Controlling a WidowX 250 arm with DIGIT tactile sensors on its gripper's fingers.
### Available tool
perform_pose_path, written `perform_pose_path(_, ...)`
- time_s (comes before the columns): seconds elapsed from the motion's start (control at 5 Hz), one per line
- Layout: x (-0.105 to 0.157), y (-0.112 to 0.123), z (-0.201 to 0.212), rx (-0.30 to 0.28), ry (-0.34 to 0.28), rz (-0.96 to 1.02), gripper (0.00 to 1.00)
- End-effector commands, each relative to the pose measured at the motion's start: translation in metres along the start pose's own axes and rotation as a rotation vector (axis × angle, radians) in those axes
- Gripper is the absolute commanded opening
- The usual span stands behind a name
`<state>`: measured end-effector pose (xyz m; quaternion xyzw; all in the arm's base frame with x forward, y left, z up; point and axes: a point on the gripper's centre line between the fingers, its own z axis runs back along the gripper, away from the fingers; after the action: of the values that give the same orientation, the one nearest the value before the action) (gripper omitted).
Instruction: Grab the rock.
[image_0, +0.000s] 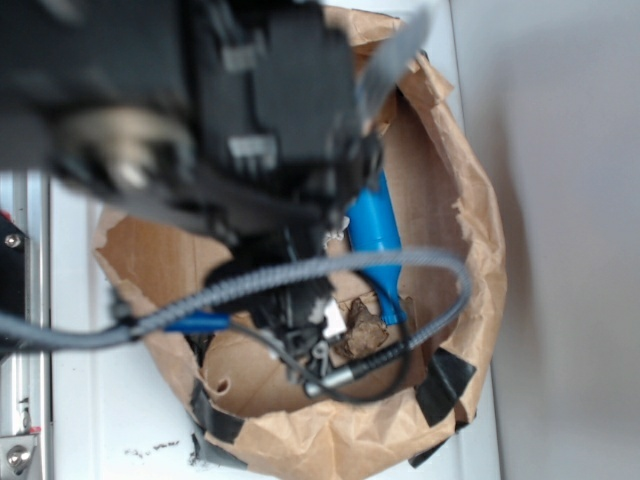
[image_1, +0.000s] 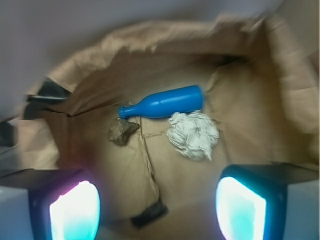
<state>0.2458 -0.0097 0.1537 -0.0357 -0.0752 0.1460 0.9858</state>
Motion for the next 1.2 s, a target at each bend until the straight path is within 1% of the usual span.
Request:
perform_pose_path(0.0, 0.013, -0.002, -0.083, 0.14, -0.007, 0.056, 1.0)
perform_pose_path(0.2, 0.018, -0.008, -0.092, 0.111, -0.03, 0.076, 1.0)
perform_pose_path(0.4, 0.022, -0.026, -0.094, 0.005, -0.039, 0.054, 1.0)
perform_pose_path(0.6, 0.025, -0.024, -0.069, -0.041, -0.087, 0.075, 1.0)
perform_pose_path(0.8, 0.03, -0.027, -0.057, -0.086, -0.085, 0.132, 1.0)
perform_pose_path(1.0, 0.027, -0.039, -0.073, -0.057, -0.113, 0.144, 1.0)
